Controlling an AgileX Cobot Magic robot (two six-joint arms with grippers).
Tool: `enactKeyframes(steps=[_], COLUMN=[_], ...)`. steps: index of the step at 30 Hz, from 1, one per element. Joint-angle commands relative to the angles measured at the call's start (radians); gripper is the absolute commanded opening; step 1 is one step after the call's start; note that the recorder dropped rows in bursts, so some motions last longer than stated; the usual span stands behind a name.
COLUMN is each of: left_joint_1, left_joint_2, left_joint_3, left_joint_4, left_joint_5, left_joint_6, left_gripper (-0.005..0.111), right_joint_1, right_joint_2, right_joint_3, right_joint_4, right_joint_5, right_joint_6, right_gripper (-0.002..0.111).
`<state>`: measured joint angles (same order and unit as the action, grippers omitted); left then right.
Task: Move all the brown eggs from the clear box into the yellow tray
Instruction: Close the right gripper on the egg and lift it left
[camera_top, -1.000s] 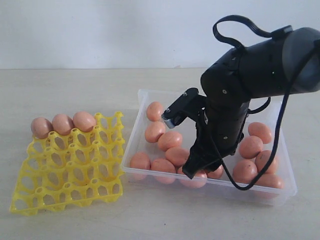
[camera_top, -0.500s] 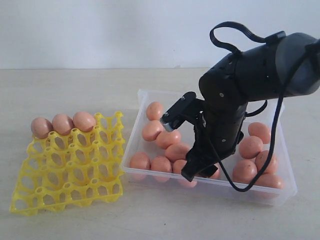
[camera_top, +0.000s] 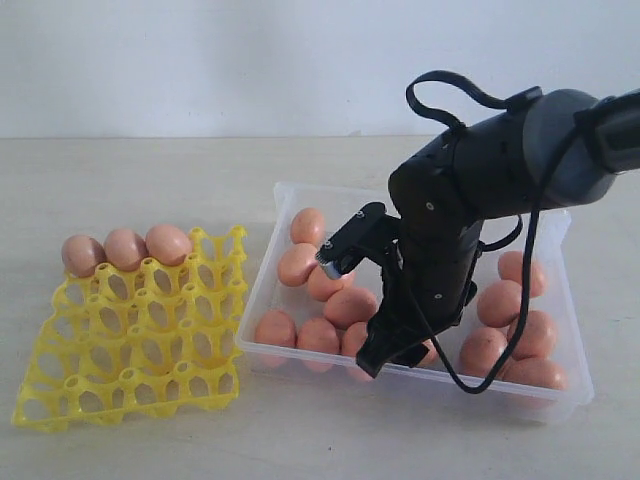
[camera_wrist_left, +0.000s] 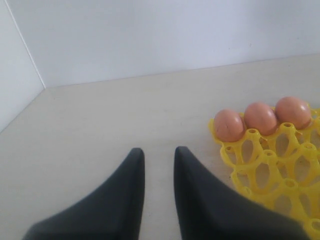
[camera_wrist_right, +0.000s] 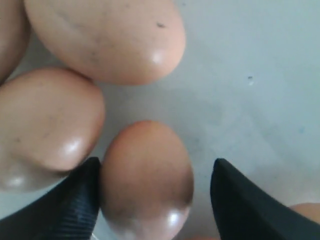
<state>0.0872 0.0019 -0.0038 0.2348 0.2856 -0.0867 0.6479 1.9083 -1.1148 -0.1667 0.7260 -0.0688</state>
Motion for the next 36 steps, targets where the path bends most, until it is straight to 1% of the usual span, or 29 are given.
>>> enactKeyframes(steps=[1, 5, 6, 12, 15, 21, 26, 31, 36], left_joint_1=[0.002, 0.002, 0.002, 0.002, 0.002, 0.002, 0.002, 0.002, 0.002], left_joint_2=[-0.002, -0.002, -0.002, -0.002, -0.002, -0.002, -0.002, -0.002, -0.002], left_joint_3=[0.004, 0.004, 0.004, 0.004, 0.004, 0.004, 0.004, 0.004, 0.004], left_joint_4=[-0.002, -0.002, -0.002, -0.002, -0.002, -0.002, -0.002, -0.002, -0.002], left_joint_5=[-0.002, -0.002, -0.002, -0.002, -0.002, -0.002, -0.002, -0.002, -0.002], left_joint_6=[-0.002, -0.002, -0.002, -0.002, -0.002, -0.002, -0.002, -0.002, -0.002], left_gripper=[0.022, 0.022, 0.022, 0.022, 0.022, 0.022, 0.022, 0.022, 0.022], right_joint_1=[0.000, 0.000, 0.000, 0.000, 0.000, 0.000, 0.007, 0.042, 0.080], right_joint_2=[0.001, -0.003, -0.003, -0.062, -0.119, -0.201, -0.192, -0.148, -0.078], right_joint_3=[0.002, -0.001, -0.003, -0.006, -0.006, -0.003, -0.003, -0.003, -0.003], right_joint_4=[0.009, 0.002, 0.002, 0.002, 0.005, 0.032, 0.034, 0.031, 0.025], right_joint_5=[-0.001, -0.018, -0.023, -0.134, -0.237, -0.512, -0.747, -0.991, -1.156], right_joint_6=[-0.015, -0.021, -0.027, -0.033, -0.010, 0.038, 0.085, 0.098, 0.169], right_gripper=[0.037, 0.003, 0.000, 0.000, 0.000, 0.000, 0.000, 0.000, 0.000])
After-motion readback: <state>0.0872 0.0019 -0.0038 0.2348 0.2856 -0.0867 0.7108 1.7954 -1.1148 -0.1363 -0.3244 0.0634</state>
